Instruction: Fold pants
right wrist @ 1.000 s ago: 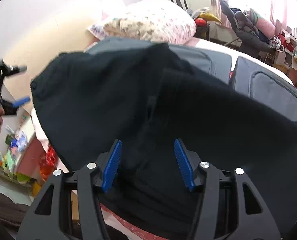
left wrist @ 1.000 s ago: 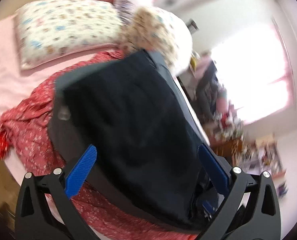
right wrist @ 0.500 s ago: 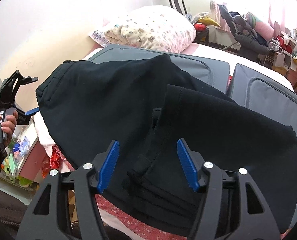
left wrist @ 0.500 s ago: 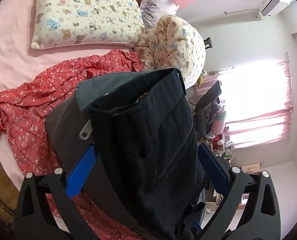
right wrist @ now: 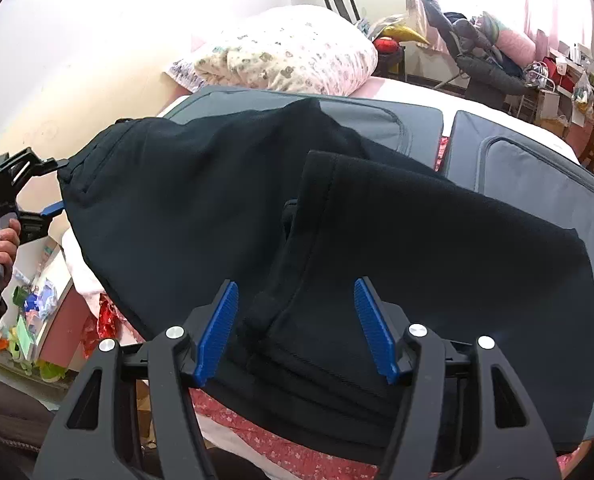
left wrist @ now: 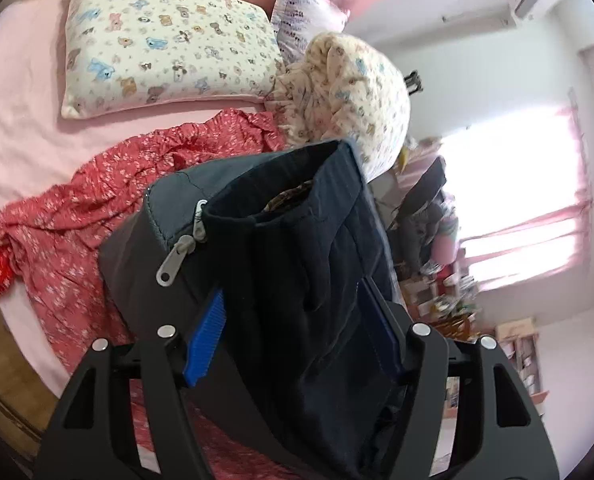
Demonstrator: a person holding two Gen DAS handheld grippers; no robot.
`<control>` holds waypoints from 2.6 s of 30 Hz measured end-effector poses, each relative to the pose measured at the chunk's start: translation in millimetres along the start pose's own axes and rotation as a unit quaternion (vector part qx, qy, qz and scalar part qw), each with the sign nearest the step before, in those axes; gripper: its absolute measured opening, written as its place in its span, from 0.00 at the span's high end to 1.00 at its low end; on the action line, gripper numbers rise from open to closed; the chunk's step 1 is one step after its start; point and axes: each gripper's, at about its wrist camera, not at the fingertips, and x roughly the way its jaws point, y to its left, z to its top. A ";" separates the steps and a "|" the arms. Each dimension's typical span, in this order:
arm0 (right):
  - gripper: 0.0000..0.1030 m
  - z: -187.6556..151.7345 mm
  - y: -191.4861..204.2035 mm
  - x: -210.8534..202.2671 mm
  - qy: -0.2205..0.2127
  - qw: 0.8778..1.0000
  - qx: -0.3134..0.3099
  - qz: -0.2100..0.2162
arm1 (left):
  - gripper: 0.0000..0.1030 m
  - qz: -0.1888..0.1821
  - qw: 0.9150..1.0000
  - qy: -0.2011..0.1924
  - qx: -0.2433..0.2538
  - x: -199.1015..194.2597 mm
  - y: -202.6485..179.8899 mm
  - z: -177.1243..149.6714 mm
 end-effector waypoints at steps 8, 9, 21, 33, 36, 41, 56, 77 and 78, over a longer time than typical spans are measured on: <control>0.39 -4.4 3.8 -0.7 0.004 1.000 -0.004 0.000 | 0.52 0.006 1.000 -0.006 -0.010 11.9 5.7 0.7; 0.38 -4.4 3.0 -0.9 0.004 1.000 -0.002 -0.001 | 0.61 0.004 1.000 -0.012 -0.008 9.3 4.1 -0.7; 0.38 -4.6 0.4 -0.4 0.012 1.000 0.002 -0.005 | 0.52 0.023 1.000 0.001 -0.007 17.5 3.3 0.9; 0.37 -7.9 -12.4 -12.2 0.002 1.000 0.017 -0.020 | 0.83 0.000 1.000 -0.016 0.001 22.7 -0.8 -14.0; 0.37 -8.4 -20.8 -17.6 -0.005 0.999 0.032 -0.024 | 0.86 -0.020 0.999 -0.032 0.021 13.8 -14.5 -18.2; 0.31 -11.3 -34.7 -27.3 -0.018 0.998 0.058 -0.030 | 0.87 -0.062 0.994 -0.052 0.079 -4.5 -50.5 -26.1; 0.44 53.8 -30.3 5.1 -0.044 0.996 0.061 0.051 | 0.87 -0.121 0.982 -0.054 0.135 -28.4 -102.4 -45.1; 0.44 64.9 -60.9 29.4 -0.007 0.974 0.183 0.136 | 0.87 -0.122 0.978 -0.049 0.160 -31.1 -113.1 -50.8; 0.41 62.3 -68.2 17.1 -0.022 0.972 0.192 0.133 | 0.87 -0.125 0.977 -0.049 0.168 -32.4 -117.6 -52.9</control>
